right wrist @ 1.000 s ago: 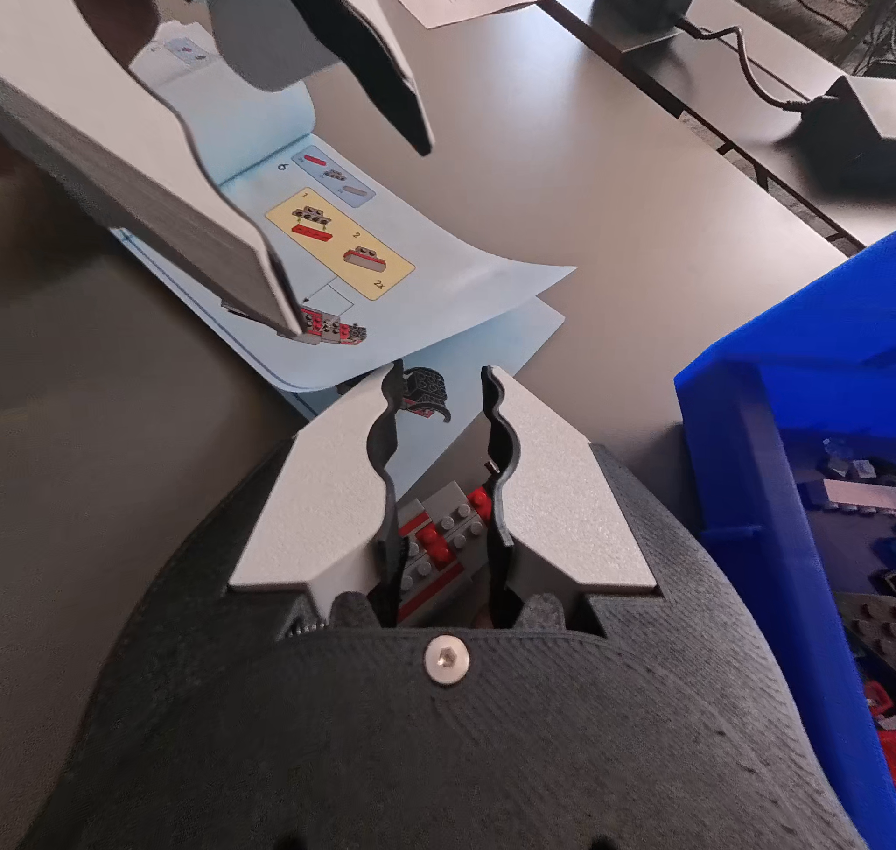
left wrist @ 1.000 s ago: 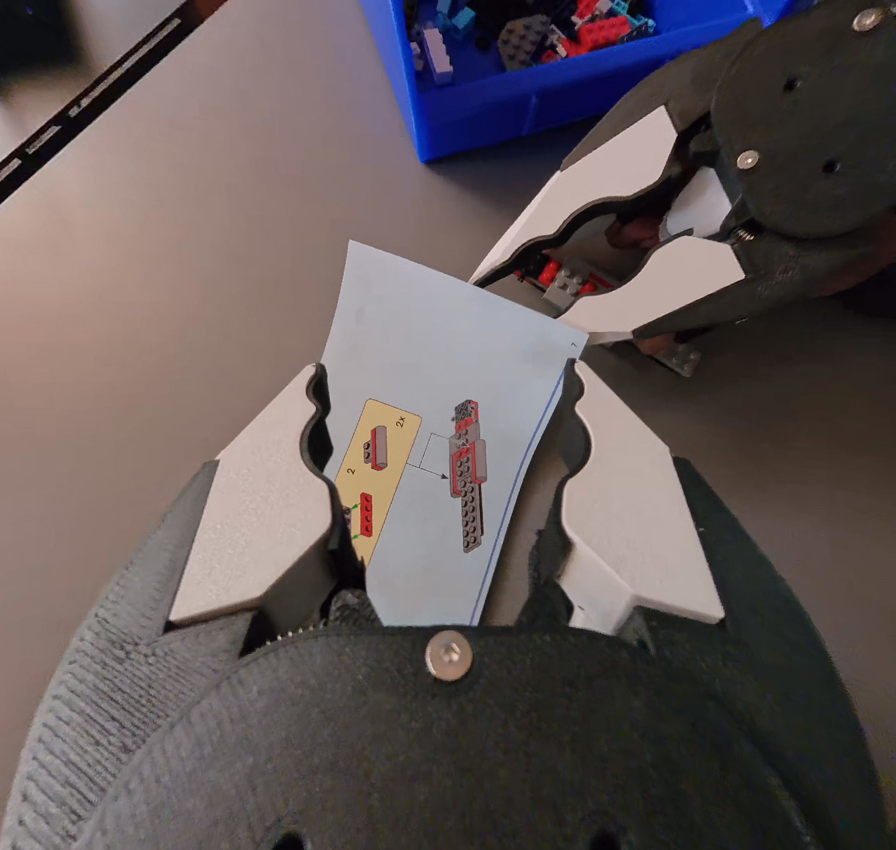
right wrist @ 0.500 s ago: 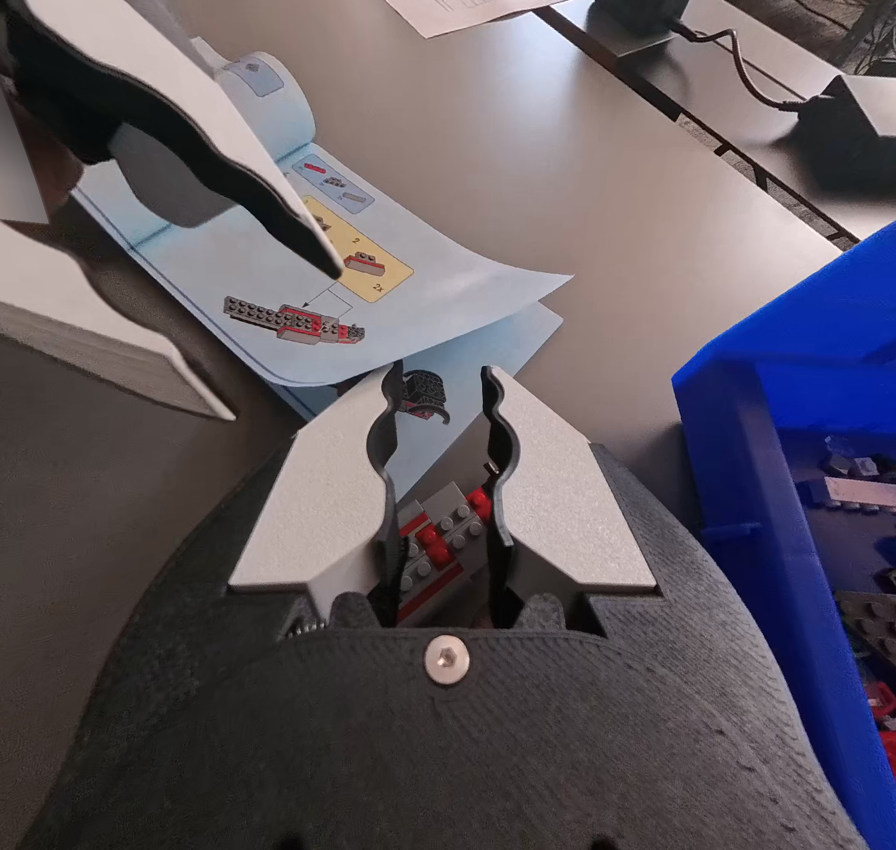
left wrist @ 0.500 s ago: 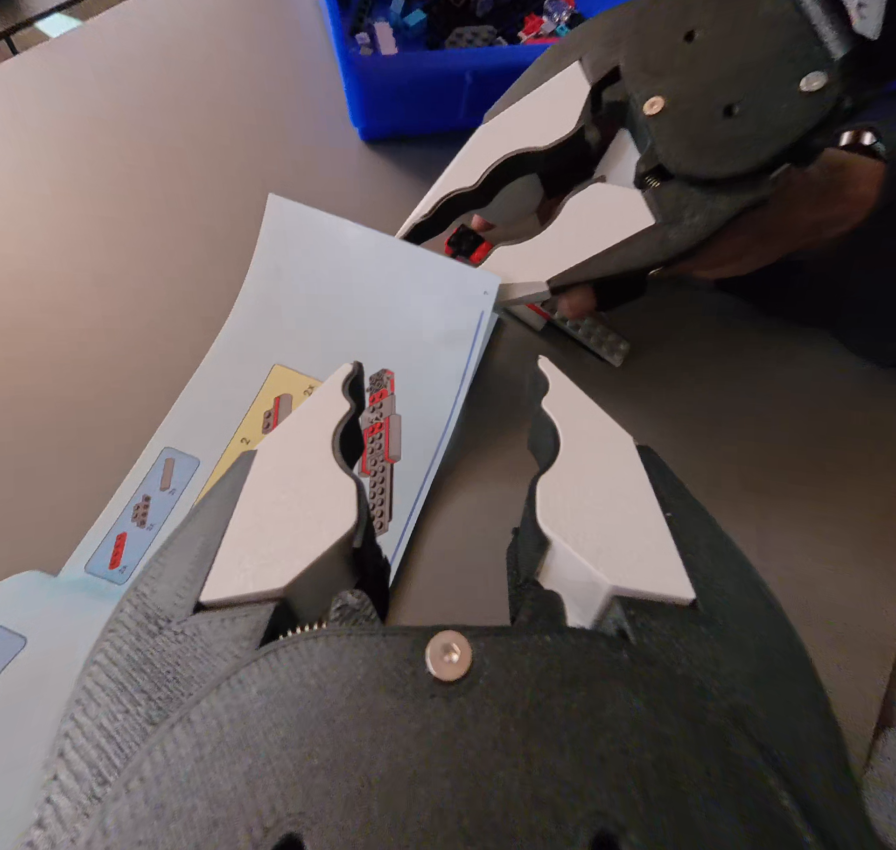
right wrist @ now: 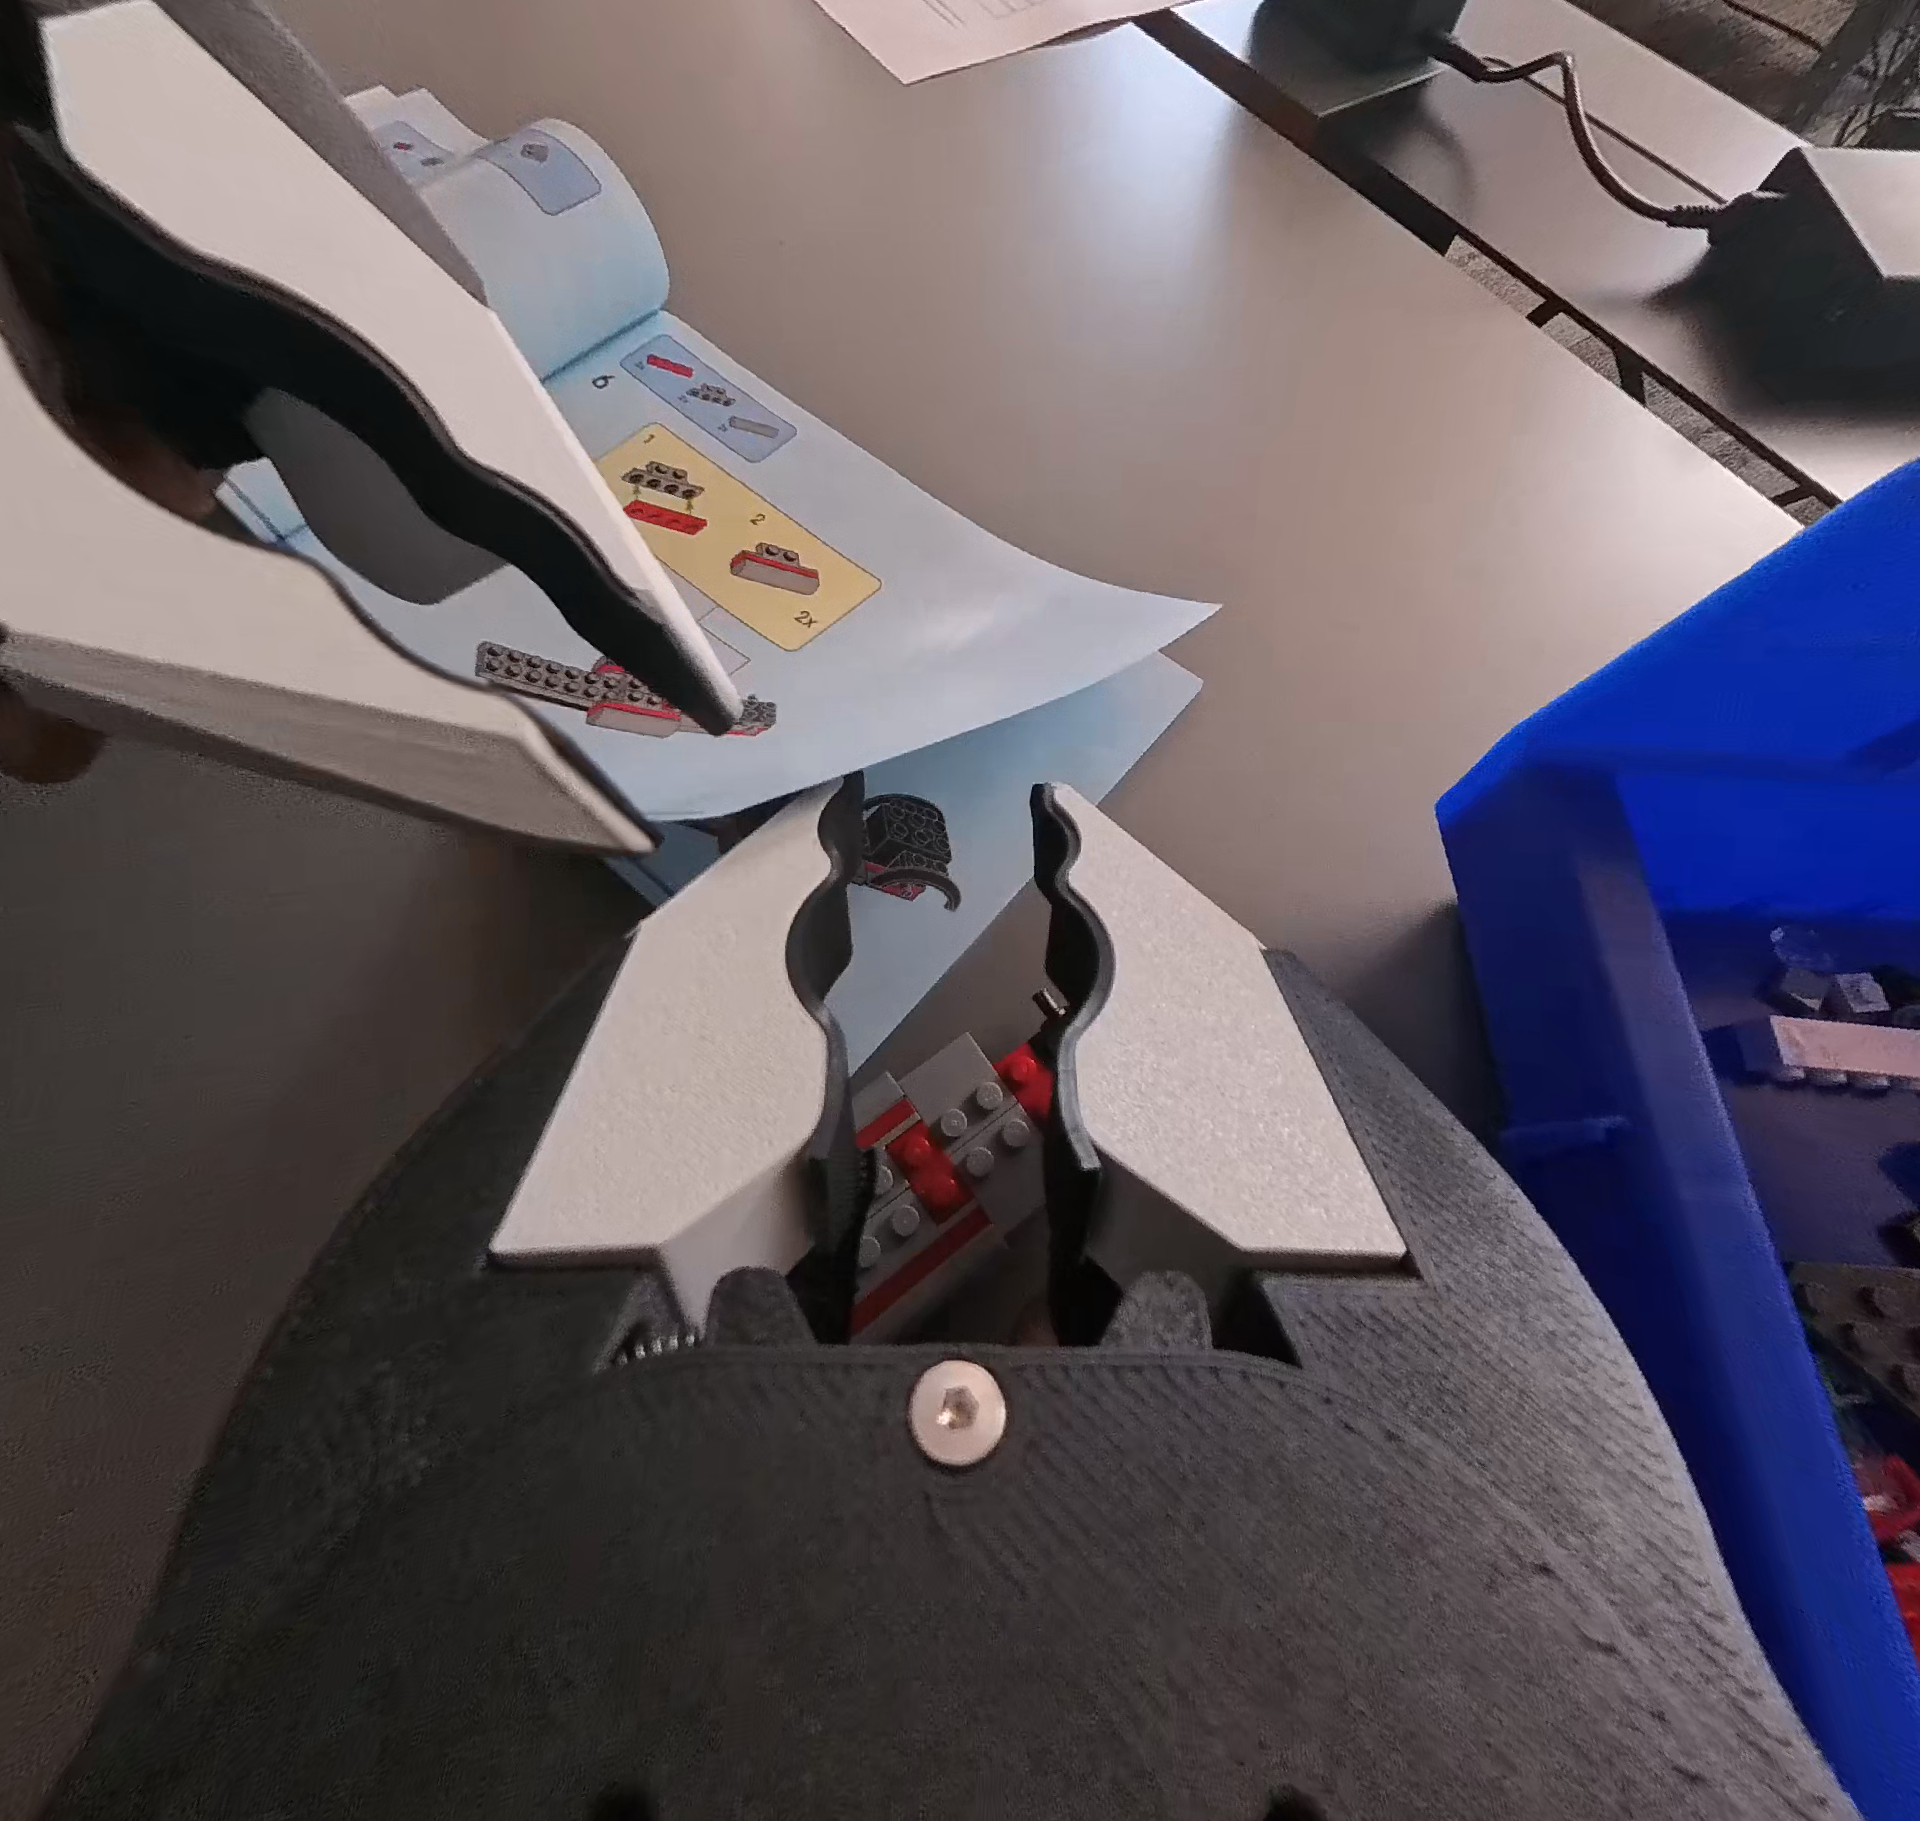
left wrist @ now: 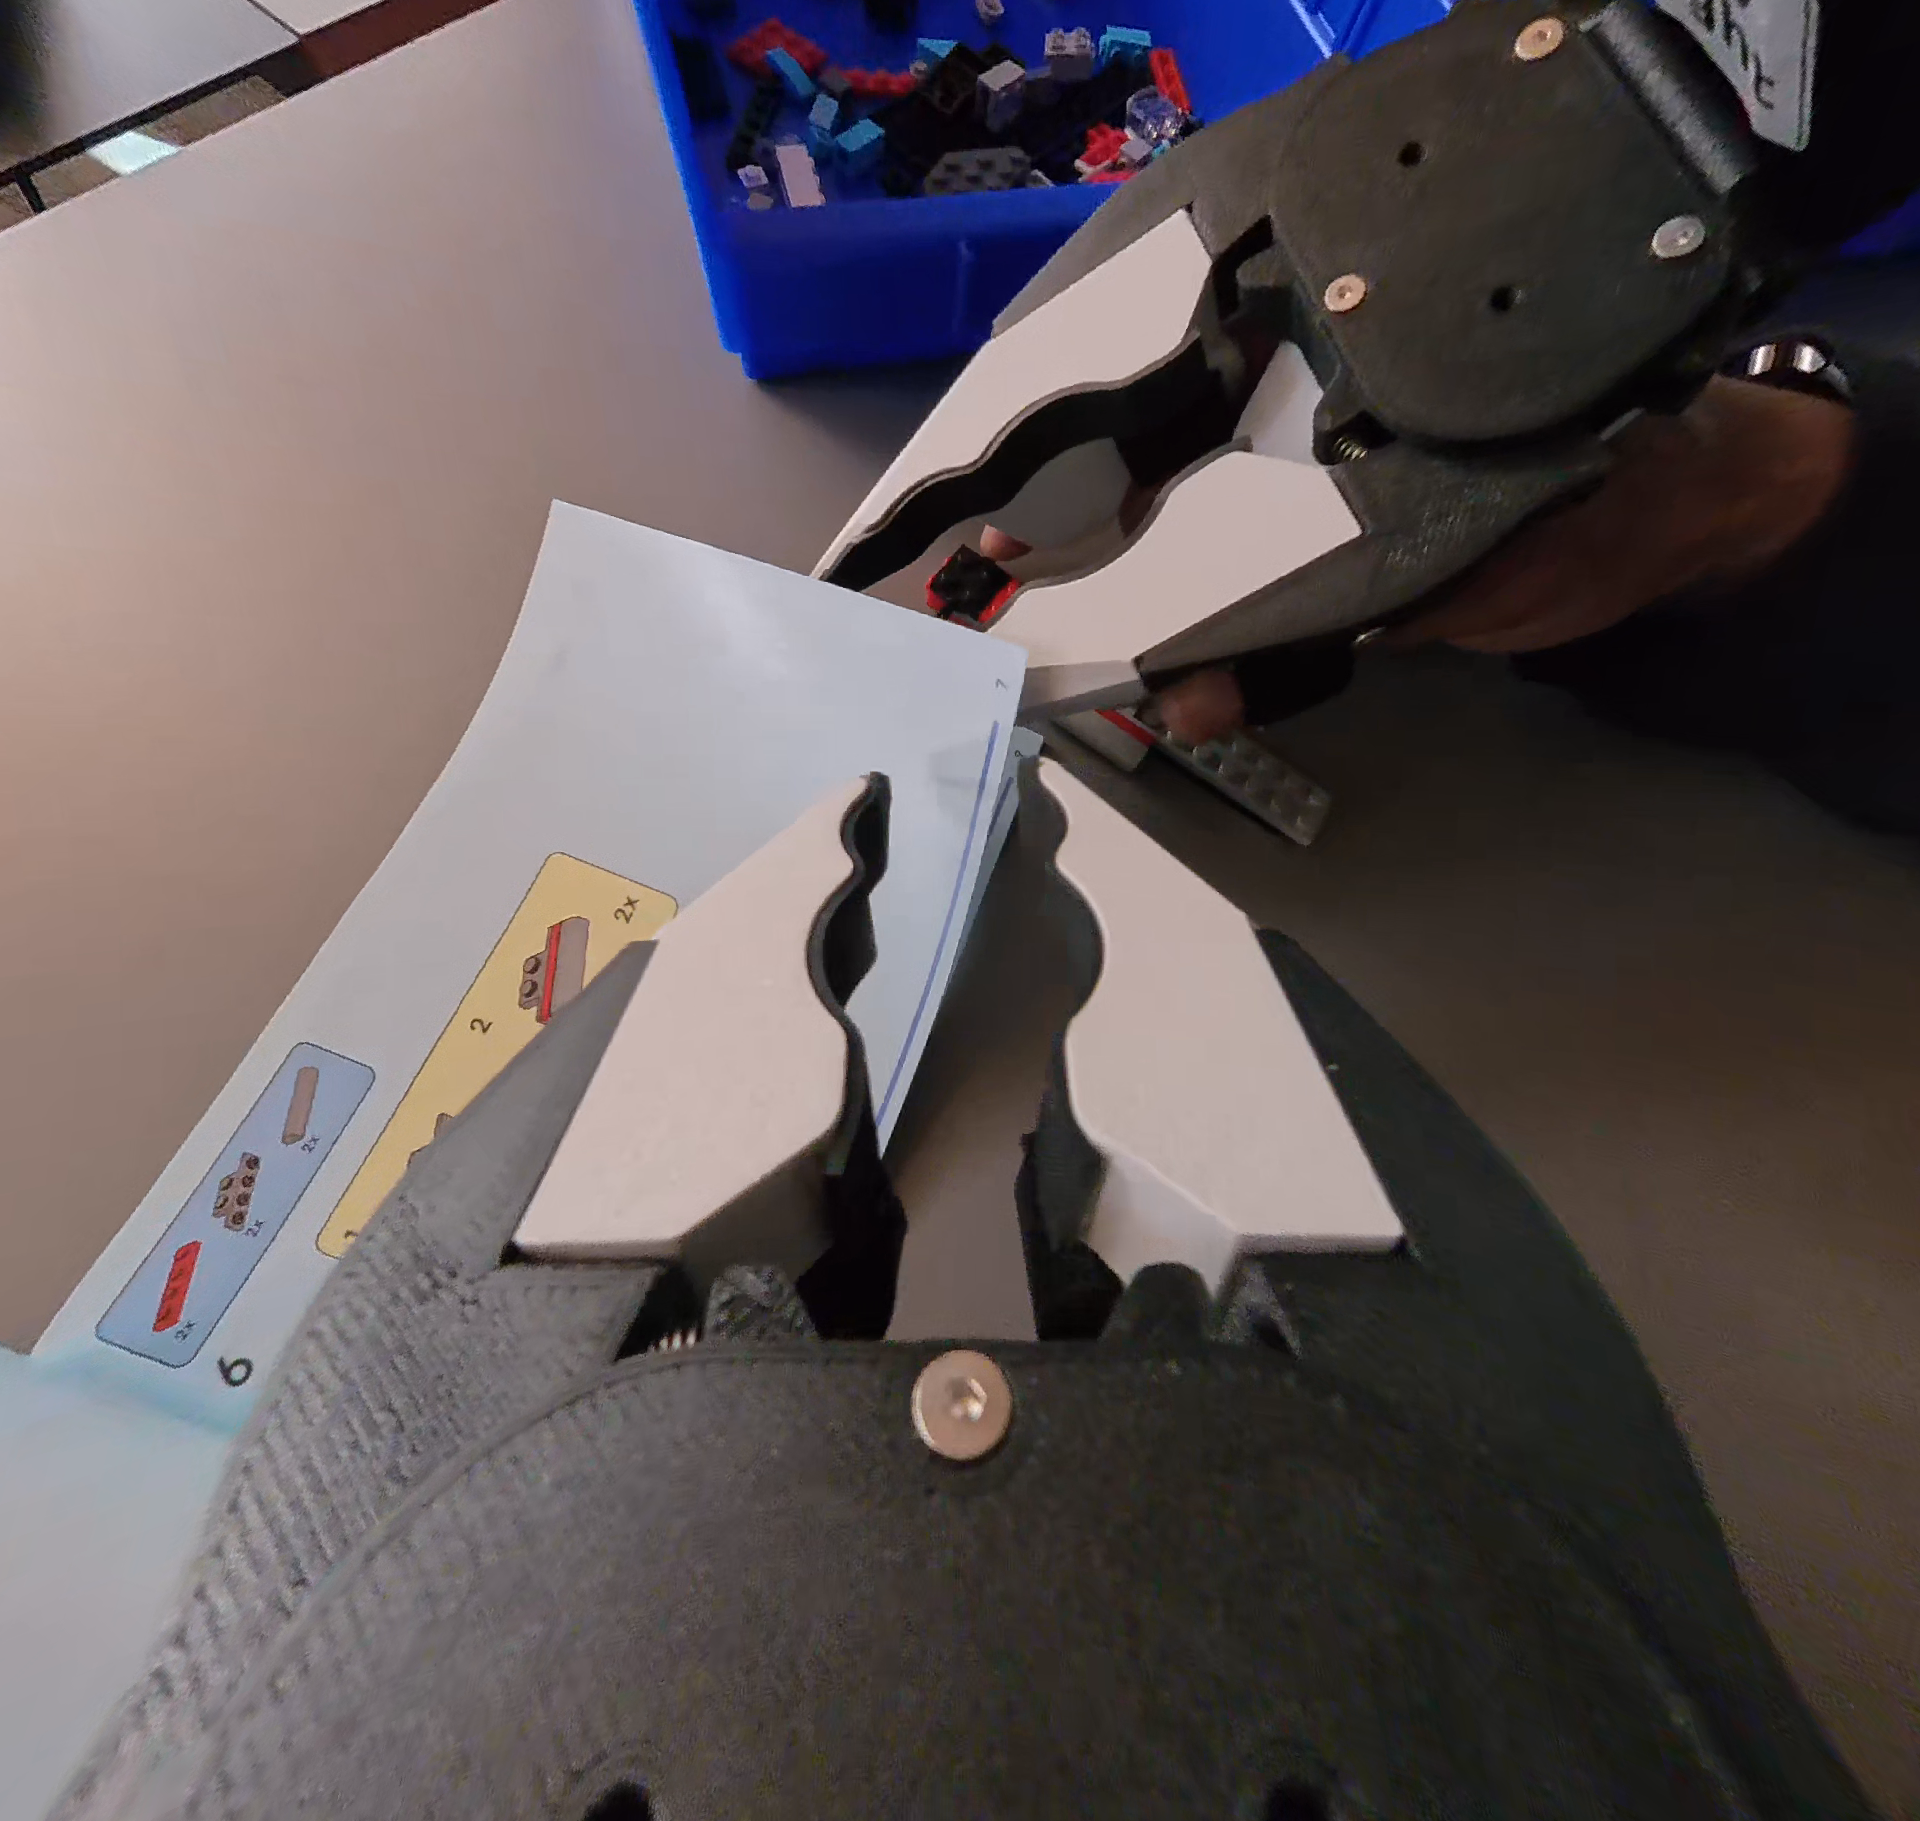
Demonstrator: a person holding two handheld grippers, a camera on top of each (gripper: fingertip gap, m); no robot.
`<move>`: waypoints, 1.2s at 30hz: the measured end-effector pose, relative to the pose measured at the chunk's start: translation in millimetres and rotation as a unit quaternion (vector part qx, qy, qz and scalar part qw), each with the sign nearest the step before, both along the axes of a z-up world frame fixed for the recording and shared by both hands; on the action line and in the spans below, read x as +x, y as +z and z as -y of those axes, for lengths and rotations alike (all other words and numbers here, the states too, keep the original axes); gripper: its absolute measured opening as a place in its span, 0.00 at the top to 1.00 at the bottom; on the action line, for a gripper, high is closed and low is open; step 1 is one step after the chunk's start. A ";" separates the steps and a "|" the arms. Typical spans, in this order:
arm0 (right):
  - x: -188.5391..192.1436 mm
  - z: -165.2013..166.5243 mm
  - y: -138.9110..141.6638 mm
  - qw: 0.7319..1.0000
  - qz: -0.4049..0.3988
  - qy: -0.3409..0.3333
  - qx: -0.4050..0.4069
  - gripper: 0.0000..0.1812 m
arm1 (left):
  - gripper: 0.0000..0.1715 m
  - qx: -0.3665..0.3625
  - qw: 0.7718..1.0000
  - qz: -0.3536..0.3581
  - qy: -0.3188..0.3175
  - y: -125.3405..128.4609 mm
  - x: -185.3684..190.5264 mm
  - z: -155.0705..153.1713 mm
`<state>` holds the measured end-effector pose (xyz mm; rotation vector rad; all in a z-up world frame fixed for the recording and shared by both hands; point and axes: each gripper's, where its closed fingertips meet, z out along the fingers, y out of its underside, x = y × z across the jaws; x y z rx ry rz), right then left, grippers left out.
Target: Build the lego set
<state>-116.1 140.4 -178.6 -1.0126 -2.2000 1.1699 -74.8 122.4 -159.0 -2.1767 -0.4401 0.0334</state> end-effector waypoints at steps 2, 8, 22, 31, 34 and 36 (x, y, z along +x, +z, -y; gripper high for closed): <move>-0.1 -0.1 -0.2 1.000 0.000 0.000 0.001 0.80 | 0.90 0.008 1.000 0.008 0.003 0.8 -1.3 0.4; -0.4 -0.4 -0.7 1.000 0.002 -0.002 0.001 0.80 | 0.98 0.040 0.998 0.035 0.014 5.9 -6.3 2.1; 0.4 -0.1 -0.4 1.000 0.000 0.000 0.003 0.80 | 1.00 0.082 0.994 0.057 0.044 14.9 -17.7 13.0; 1.6 0.3 -0.6 1.000 -0.005 0.001 0.009 0.80 | 1.00 0.182 0.969 0.035 0.164 49.5 -45.9 87.0; 1.7 0.2 -0.6 1.000 -0.005 0.001 0.009 0.80 | 1.00 0.209 0.955 0.029 0.207 56.3 -52.2 124.0; 1.7 0.0 -0.7 1.000 -0.005 0.000 0.010 0.80 | 1.00 0.220 0.948 0.030 0.230 55.7 -53.4 147.3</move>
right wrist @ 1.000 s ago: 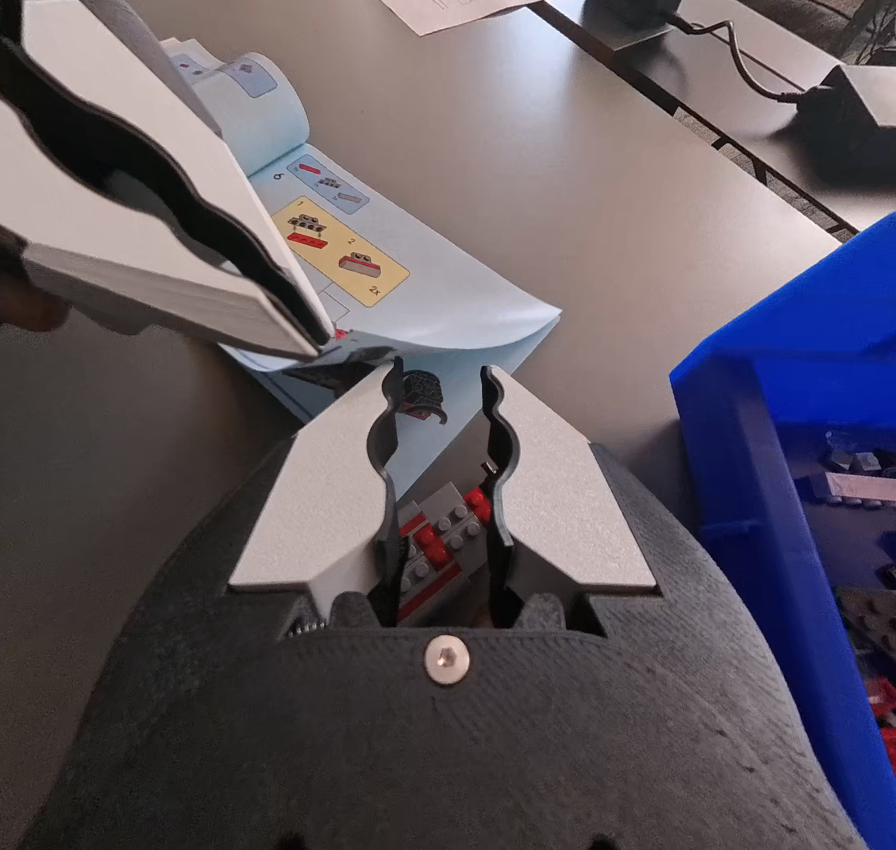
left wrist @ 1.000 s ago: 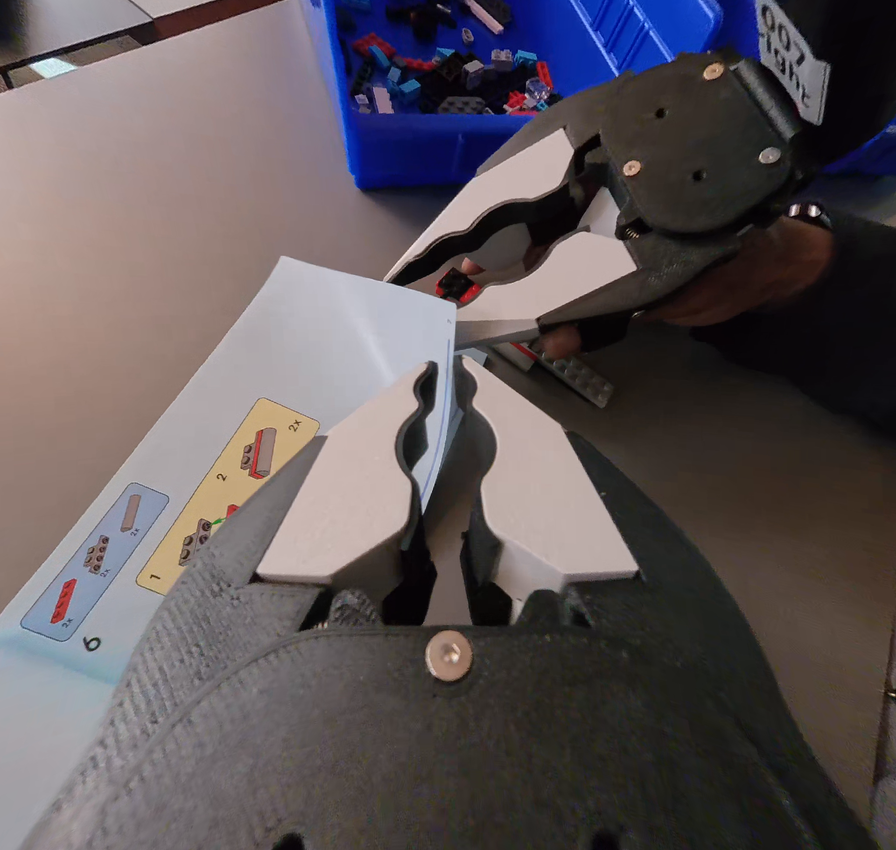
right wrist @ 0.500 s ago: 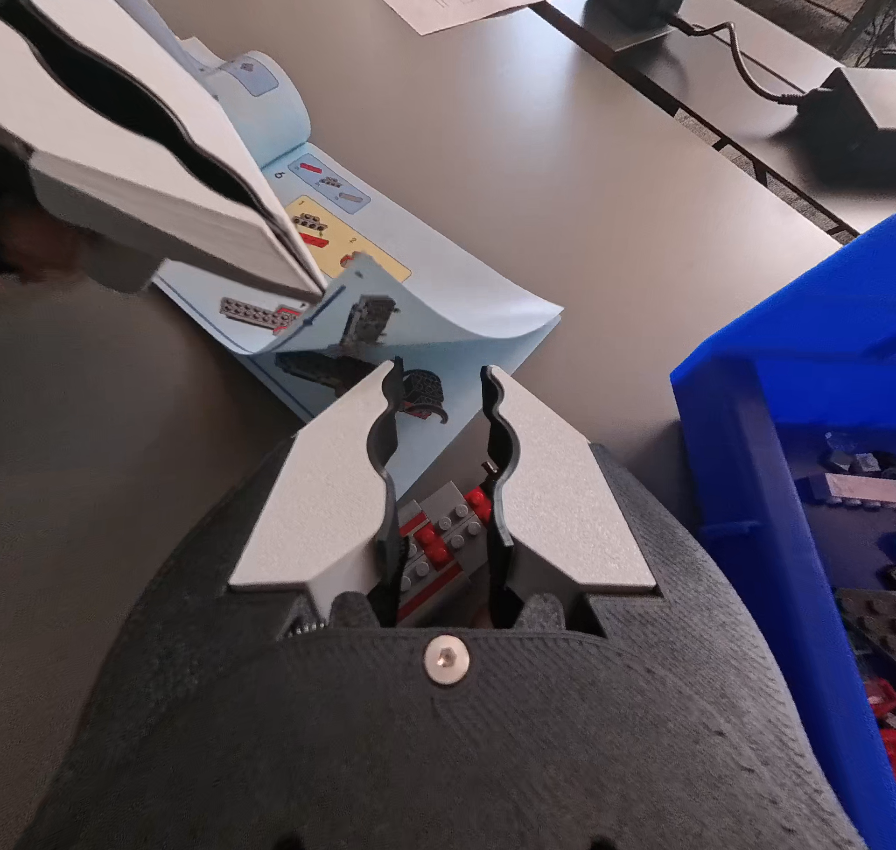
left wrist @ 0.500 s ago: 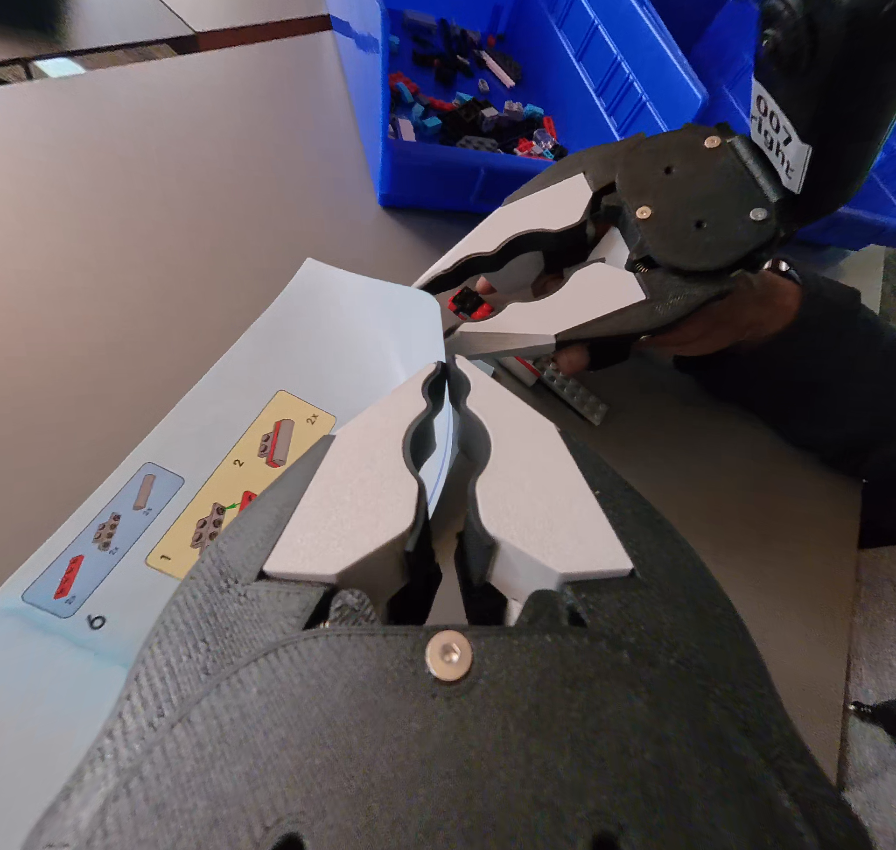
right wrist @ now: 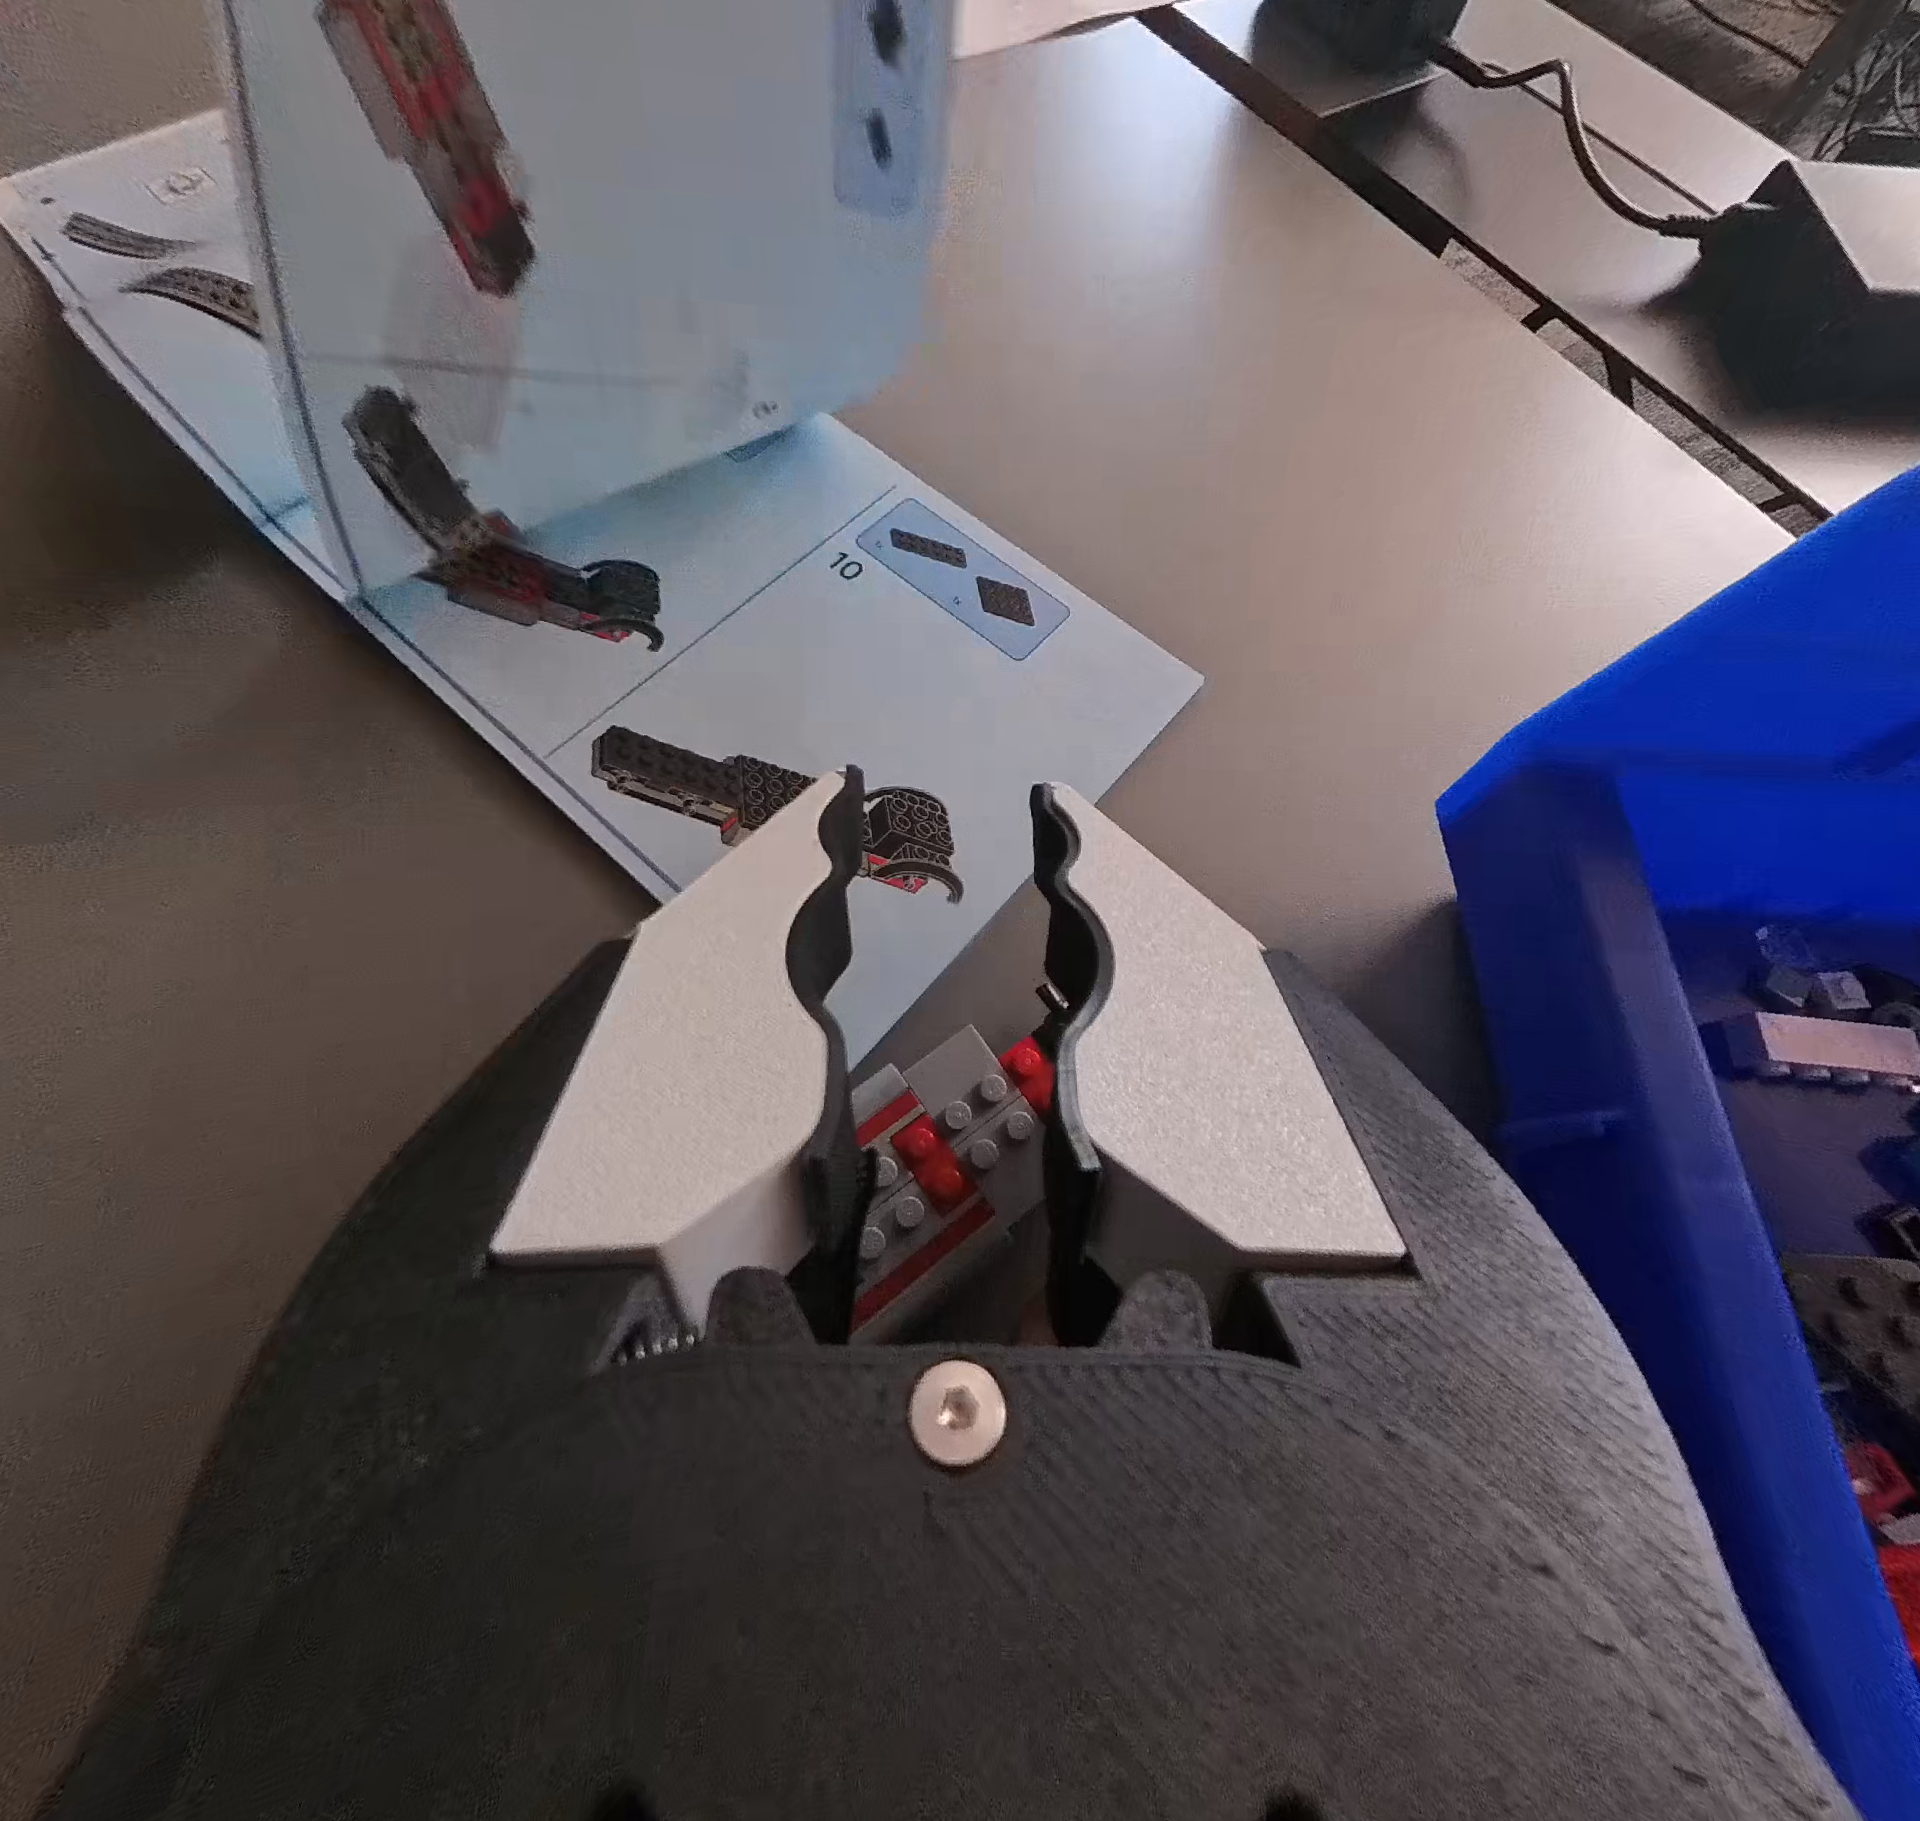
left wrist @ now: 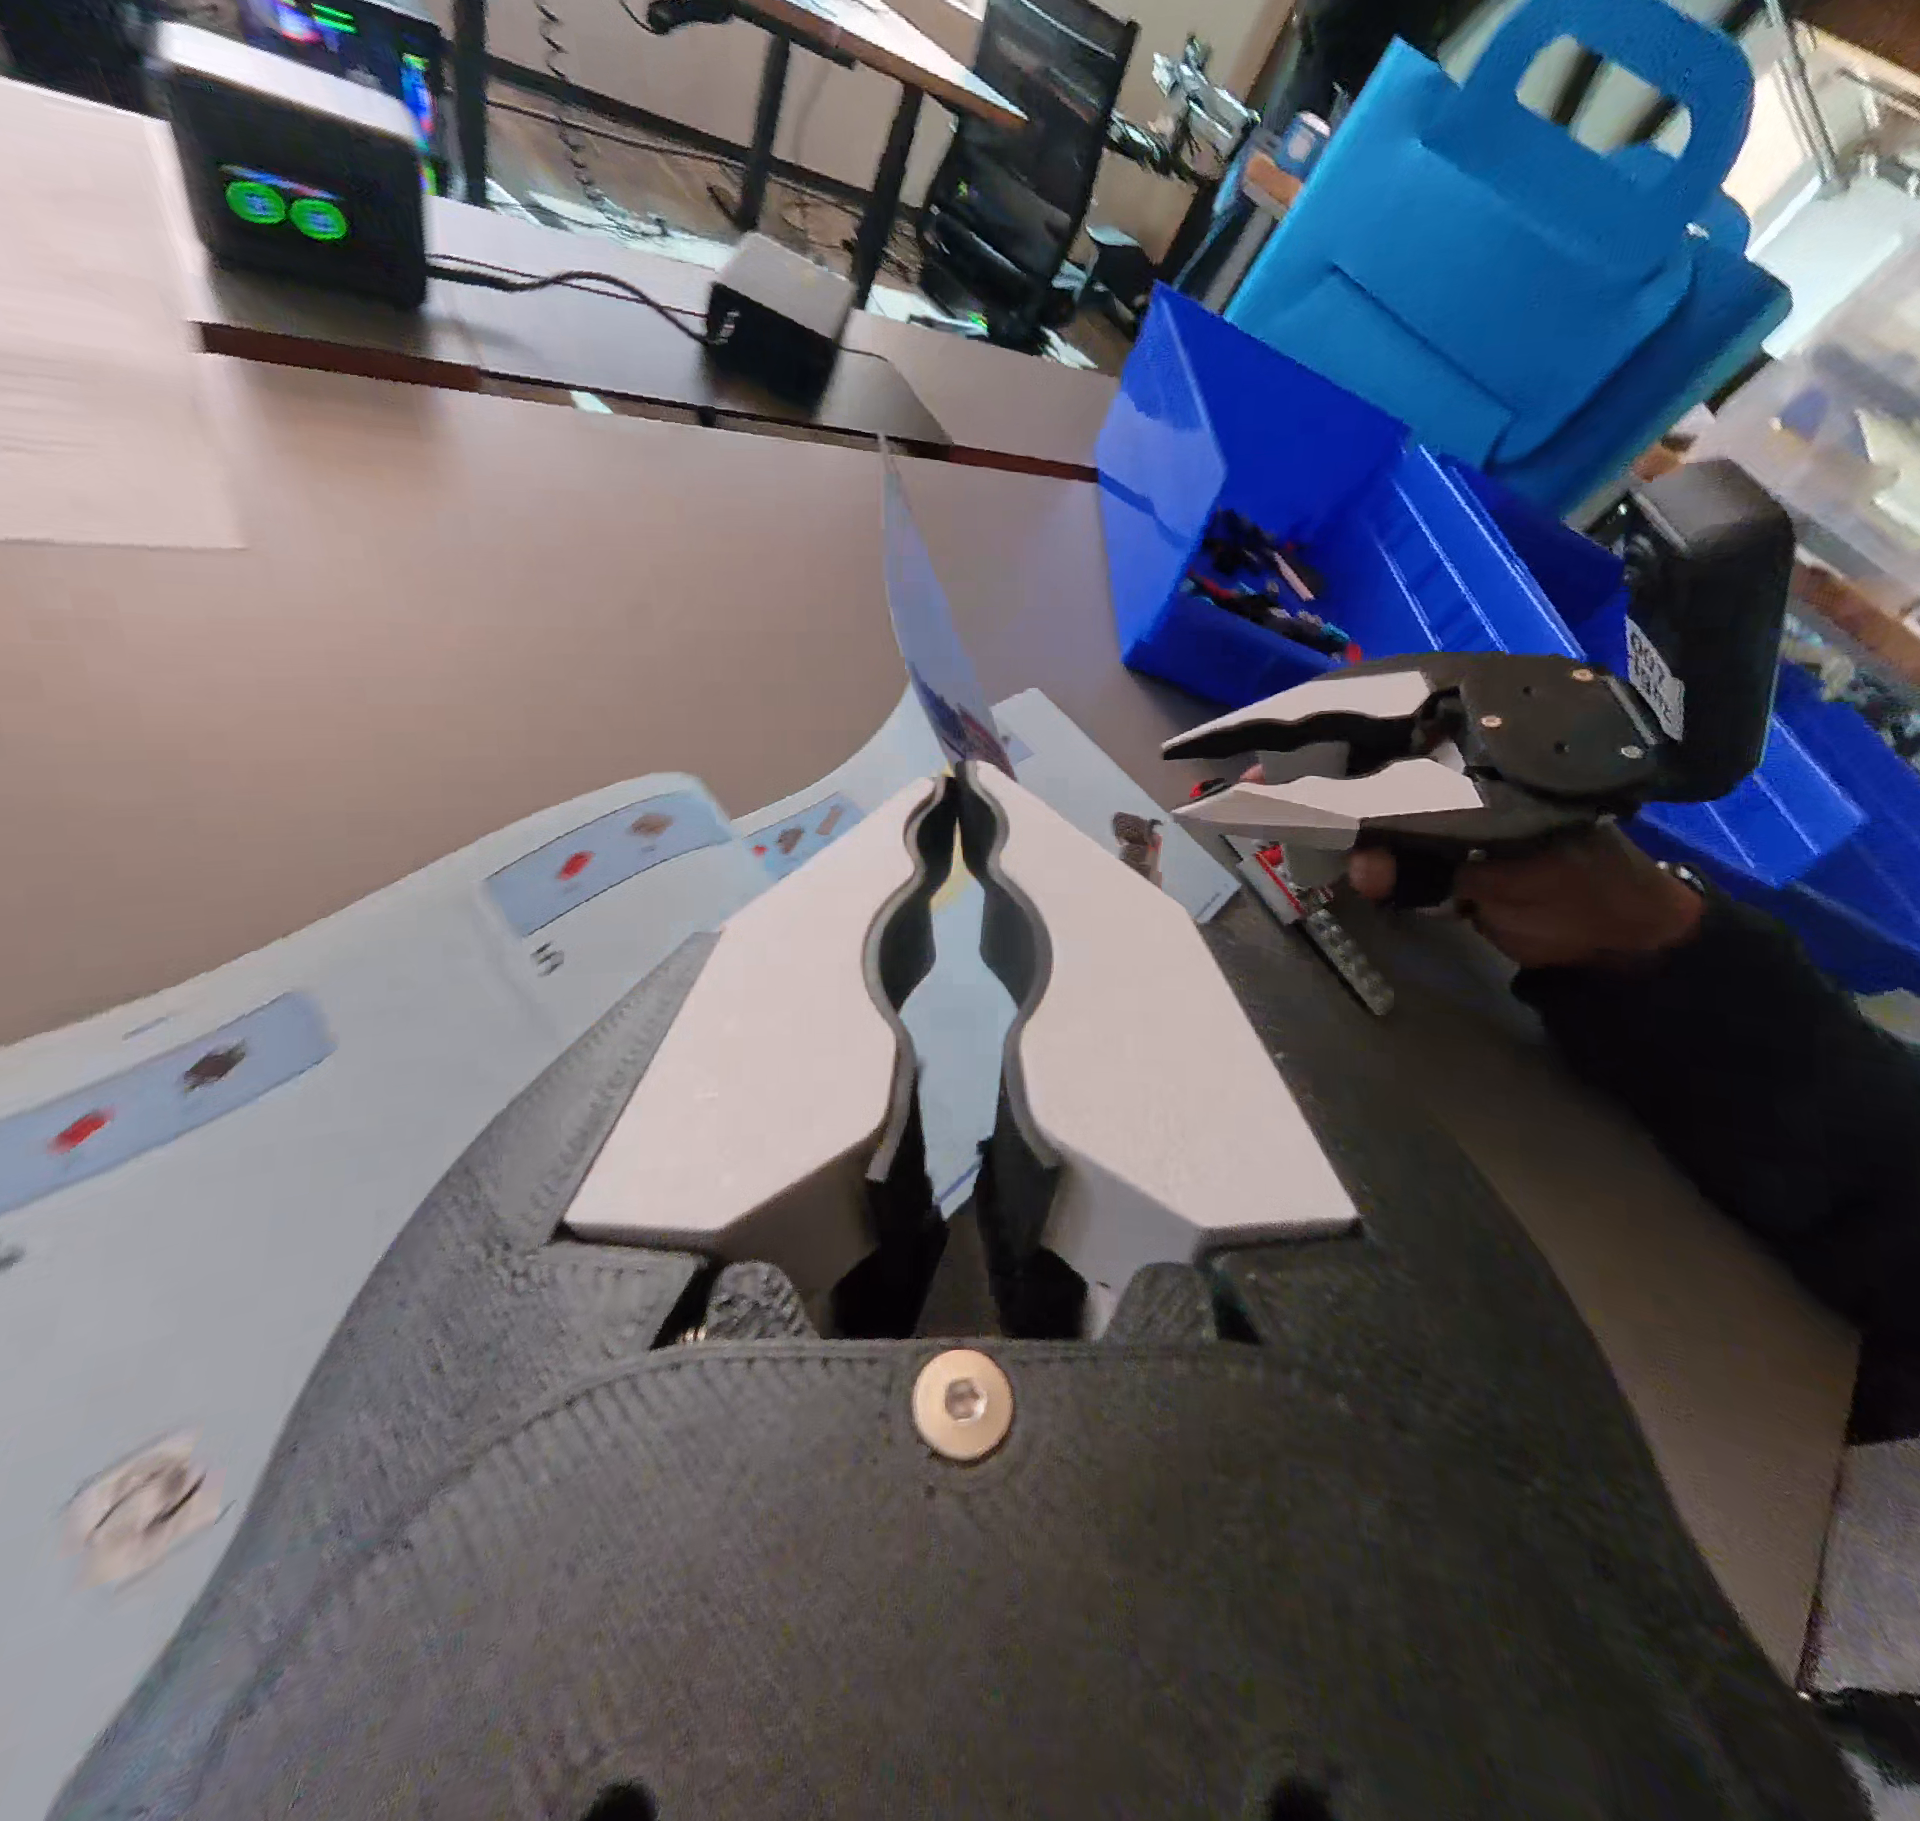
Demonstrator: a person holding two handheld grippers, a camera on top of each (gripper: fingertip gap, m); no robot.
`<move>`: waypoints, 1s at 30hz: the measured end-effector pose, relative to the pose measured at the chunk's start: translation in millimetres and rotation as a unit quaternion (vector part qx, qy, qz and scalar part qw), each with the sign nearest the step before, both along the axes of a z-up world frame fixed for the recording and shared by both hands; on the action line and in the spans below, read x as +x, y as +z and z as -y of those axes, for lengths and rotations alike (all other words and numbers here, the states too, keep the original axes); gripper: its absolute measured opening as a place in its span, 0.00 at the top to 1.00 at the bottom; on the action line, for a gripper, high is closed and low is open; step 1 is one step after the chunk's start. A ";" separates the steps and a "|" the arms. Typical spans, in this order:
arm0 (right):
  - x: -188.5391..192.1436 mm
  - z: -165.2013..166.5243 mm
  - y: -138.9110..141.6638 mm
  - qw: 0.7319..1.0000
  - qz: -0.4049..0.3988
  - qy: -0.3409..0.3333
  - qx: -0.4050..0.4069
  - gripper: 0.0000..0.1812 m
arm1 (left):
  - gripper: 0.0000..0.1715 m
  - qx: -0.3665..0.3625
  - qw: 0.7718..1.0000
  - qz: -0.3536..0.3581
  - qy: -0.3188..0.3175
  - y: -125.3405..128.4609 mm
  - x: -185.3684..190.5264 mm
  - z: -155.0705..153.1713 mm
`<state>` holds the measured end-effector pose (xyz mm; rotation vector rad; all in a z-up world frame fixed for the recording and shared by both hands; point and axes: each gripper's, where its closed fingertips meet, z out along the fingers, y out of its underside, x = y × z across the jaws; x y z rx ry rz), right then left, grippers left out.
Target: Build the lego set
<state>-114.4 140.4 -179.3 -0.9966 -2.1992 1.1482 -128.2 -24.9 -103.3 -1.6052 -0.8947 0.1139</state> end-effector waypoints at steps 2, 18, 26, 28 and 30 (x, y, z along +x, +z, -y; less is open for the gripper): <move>-0.1 -0.4 -0.1 1.000 -0.001 -0.002 0.001 0.80 | 1.00 0.003 1.000 0.005 0.022 -4.1 0.3 21.8; -1.4 -3.6 -1.3 1.000 0.000 -0.015 0.006 0.80 | 1.00 -0.015 0.991 0.069 0.112 -43.8 26.7 125.1; -1.7 -3.6 -1.8 1.000 0.005 -0.015 0.003 0.80 | 1.00 -0.045 0.985 0.112 0.122 -66.9 38.8 144.1; -1.3 -3.3 -1.3 1.000 0.003 -0.013 0.002 0.80 | 1.00 -0.049 0.984 0.118 0.124 -69.6 41.3 148.9; -0.9 -2.9 -0.9 1.000 0.002 -0.012 0.002 0.80 | 1.00 -0.054 0.982 0.118 0.138 -68.8 42.1 157.2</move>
